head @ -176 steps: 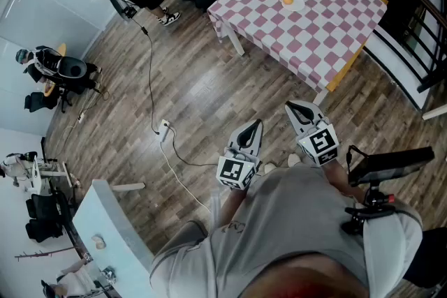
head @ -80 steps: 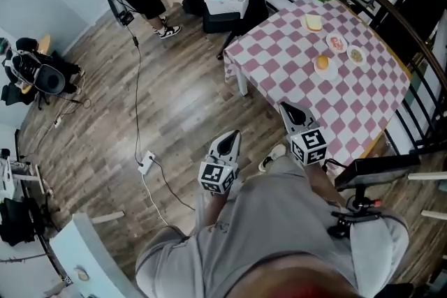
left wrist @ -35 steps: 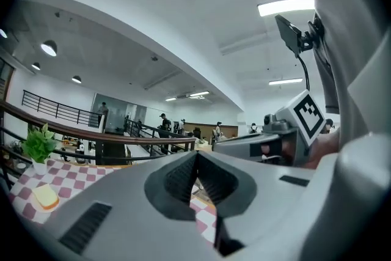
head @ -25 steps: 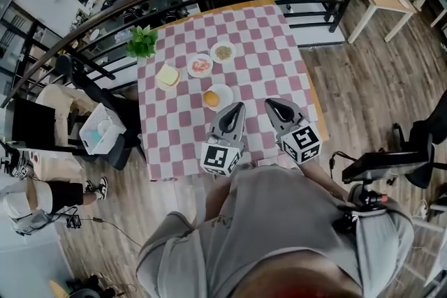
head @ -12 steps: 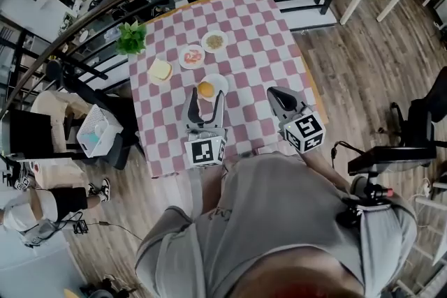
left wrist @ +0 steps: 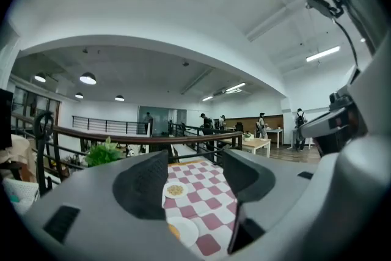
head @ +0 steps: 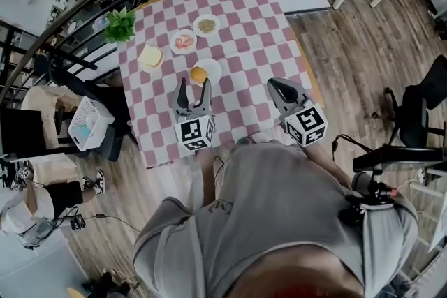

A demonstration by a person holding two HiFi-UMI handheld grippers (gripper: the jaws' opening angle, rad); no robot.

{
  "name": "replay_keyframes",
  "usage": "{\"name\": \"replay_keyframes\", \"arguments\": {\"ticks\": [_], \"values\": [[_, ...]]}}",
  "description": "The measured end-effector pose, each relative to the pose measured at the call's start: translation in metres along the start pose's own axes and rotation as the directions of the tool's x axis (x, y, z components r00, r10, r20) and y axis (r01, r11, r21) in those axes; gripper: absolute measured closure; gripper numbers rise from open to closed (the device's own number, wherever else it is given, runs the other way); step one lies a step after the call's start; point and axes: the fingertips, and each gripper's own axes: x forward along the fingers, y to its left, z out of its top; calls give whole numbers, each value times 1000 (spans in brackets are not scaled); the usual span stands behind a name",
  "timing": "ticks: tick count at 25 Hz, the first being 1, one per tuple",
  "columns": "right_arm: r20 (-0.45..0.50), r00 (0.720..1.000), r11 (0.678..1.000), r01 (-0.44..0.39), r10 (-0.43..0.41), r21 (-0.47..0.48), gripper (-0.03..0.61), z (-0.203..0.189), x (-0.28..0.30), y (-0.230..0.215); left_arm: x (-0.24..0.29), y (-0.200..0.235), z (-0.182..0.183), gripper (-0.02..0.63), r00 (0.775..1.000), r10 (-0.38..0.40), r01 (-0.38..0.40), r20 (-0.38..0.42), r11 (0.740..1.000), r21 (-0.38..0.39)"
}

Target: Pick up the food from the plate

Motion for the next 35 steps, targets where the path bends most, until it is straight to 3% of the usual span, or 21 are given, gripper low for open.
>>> {"name": "replay_keyframes", "arguments": {"ticks": [2, 7, 11, 19, 27, 35], "values": [[-8, 1000, 1000, 1, -1, 2, 563, -4, -2, 2, 8, 11, -21, 342, 998, -3, 1, -64, 1000, -31], [-21, 1000, 1000, 21, -21, -4, 563, -9, -9, -2, 30, 25, -58, 266, 985, -27, 17, -172, 998, -55], [-22, 999, 999, 39, -39, -3, 563, -11, -12, -6, 47, 33, -90, 232, 961, -18, 4, -276, 999, -54], [-25, 998, 998, 57, -57, 4, 563, -12, -12, -10, 84, 54, -167, 233, 888, 14, -32, -460, 999, -31], [-28, 994, 994, 106, -105, 9, 563, -12, -16, -20, 106, 81, -242, 233, 798, 55, -153, -600, 982, -113], [-42, 991, 992, 125, -125, 1, 563, -15, -12, -22, 128, 95, -292, 233, 710, 60, -233, -701, 960, -154]]}}
